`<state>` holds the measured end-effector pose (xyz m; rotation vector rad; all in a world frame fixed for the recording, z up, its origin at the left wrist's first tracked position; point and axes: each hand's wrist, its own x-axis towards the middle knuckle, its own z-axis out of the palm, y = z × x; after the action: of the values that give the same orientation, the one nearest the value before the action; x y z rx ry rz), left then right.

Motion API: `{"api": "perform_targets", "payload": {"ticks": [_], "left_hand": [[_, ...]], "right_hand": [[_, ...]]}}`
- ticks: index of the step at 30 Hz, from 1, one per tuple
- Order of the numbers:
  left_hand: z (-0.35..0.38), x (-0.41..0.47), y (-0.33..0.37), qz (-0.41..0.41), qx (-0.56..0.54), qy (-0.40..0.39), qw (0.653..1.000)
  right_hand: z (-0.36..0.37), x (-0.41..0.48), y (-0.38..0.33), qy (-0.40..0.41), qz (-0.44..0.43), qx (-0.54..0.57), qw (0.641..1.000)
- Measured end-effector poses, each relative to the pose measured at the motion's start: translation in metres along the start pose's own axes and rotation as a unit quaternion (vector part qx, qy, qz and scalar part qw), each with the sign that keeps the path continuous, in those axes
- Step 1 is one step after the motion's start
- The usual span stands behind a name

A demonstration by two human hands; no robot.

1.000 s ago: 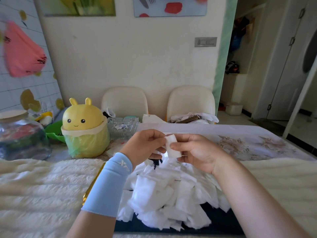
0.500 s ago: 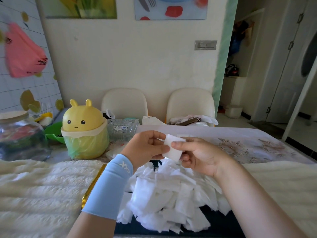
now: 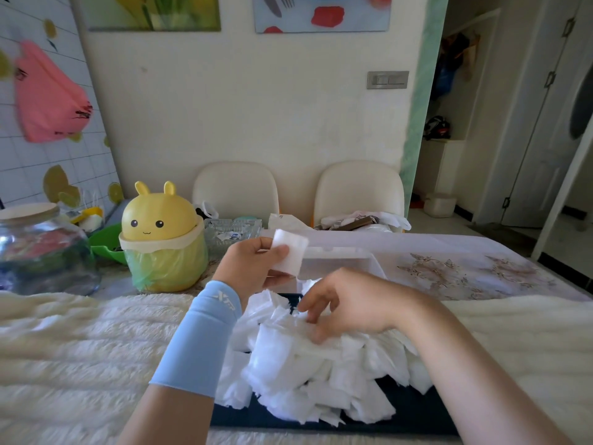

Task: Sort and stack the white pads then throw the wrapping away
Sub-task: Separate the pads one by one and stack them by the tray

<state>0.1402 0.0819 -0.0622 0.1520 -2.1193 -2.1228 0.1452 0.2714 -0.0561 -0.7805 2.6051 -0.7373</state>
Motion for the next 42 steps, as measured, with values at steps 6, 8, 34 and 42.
{"api": "perform_targets", "payload": {"ticks": [6,8,34,42], "left_hand": [[0.006,-0.002,-0.001,0.017,0.039,-0.019,0.999],[0.006,-0.002,-0.002,0.014,0.03,-0.015,0.999],[0.027,-0.011,0.004,-0.064,-0.157,-0.085,0.982],[0.029,-0.012,0.006,-0.066,-0.153,-0.131,0.977]], "right_hand": [[-0.002,-0.001,0.0,0.026,0.008,-0.023,0.999],[-0.007,-0.002,0.004,0.065,0.009,0.023,0.998],[-0.008,0.003,-0.003,0.286,0.029,0.457,0.842],[-0.005,0.011,0.003,0.326,0.037,0.43,0.841]]}}
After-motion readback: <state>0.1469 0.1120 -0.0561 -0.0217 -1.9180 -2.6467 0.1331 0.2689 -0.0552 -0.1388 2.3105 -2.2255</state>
